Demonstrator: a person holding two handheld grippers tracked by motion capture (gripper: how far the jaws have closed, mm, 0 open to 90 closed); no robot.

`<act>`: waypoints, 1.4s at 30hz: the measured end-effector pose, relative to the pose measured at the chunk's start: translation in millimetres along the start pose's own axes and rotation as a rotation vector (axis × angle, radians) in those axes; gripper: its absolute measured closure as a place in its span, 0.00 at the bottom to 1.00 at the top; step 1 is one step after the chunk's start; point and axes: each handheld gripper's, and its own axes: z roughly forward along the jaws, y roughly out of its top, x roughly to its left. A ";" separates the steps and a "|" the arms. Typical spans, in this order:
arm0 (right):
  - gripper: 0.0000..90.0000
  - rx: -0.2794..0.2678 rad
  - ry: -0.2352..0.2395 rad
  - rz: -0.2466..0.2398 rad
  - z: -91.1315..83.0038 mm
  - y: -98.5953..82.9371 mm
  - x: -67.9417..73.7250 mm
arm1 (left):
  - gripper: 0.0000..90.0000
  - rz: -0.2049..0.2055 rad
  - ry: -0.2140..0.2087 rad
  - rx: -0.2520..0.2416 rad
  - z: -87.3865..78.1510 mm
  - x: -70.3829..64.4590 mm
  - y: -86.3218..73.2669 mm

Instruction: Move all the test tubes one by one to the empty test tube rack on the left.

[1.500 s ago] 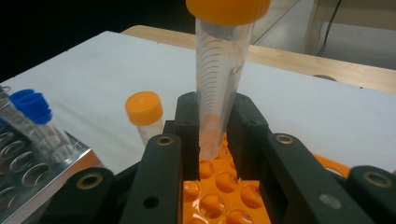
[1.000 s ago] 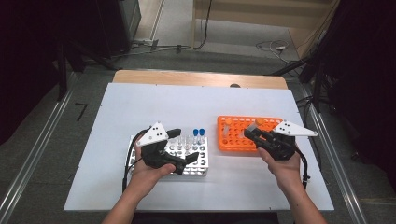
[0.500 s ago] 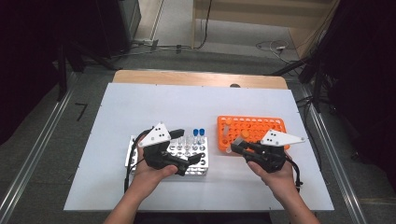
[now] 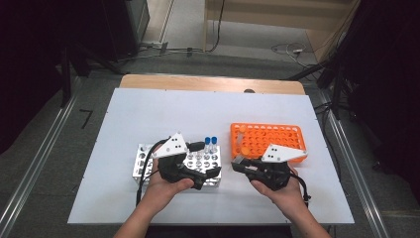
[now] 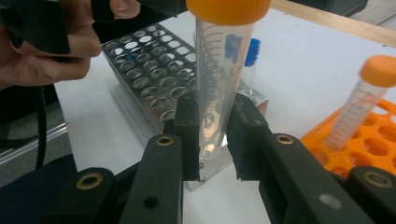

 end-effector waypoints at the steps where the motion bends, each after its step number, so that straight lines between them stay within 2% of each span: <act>1: 0.81 0.003 0.004 0.000 1.0 0.3 1.9 | 0.12 0.002 -0.005 0.003 1.0 -0.5 0.0; 7: 0.81 0.022 0.036 -0.024 8.5 0.9 10.3 | 0.21 0.005 -0.037 -0.003 3.7 -5.7 -0.3; 13: 0.81 0.038 0.064 -0.041 14.7 2.1 19.6 | 0.44 0.014 -0.091 -0.001 7.6 -9.3 -1.2; 18: 0.81 0.049 0.083 -0.059 18.2 3.7 25.6 | 0.57 0.027 -0.111 0.019 10.3 -11.6 -2.0; 24: 0.81 0.060 0.109 -0.072 22.4 4.0 31.1 | 0.68 0.046 -0.108 0.035 12.7 -14.5 -2.5; 31: 0.81 0.069 0.114 -0.072 23.0 3.9 31.7 | 0.77 0.057 -0.117 0.043 15.3 -16.4 -3.2; 38: 0.80 0.072 0.118 -0.067 23.8 3.6 31.6 | 0.80 0.093 -0.085 0.045 14.4 -18.2 -3.3; 42: 0.79 0.068 0.121 -0.065 23.6 3.2 30.4 | 0.83 0.095 -0.068 0.037 13.0 -17.5 -2.9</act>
